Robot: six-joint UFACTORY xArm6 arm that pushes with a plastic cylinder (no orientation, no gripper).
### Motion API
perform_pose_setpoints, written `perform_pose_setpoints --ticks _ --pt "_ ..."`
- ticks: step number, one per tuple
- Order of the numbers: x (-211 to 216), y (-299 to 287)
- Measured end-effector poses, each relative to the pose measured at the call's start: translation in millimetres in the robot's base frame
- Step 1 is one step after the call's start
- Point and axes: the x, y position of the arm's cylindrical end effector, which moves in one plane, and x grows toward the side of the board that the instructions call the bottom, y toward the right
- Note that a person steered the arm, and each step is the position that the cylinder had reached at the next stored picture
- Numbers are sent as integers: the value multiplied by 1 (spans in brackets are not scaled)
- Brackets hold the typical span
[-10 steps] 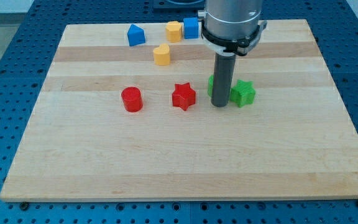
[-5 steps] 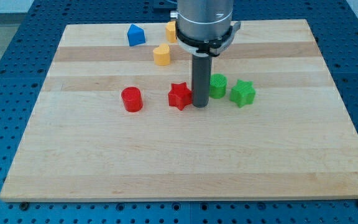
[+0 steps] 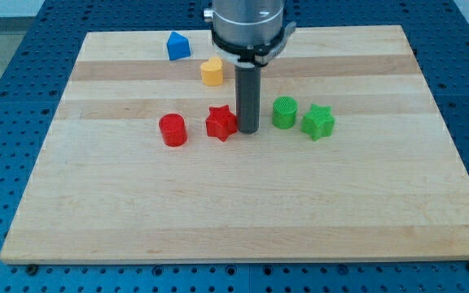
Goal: Move your arm to the top right of the green circle
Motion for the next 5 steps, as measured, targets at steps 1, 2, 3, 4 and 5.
perform_pose_setpoints --ticks 1,2,3,4,5 --pt "-40 0" --pt "-74 4" --pt "-92 30" --pt "-92 67" --pt "-81 90"
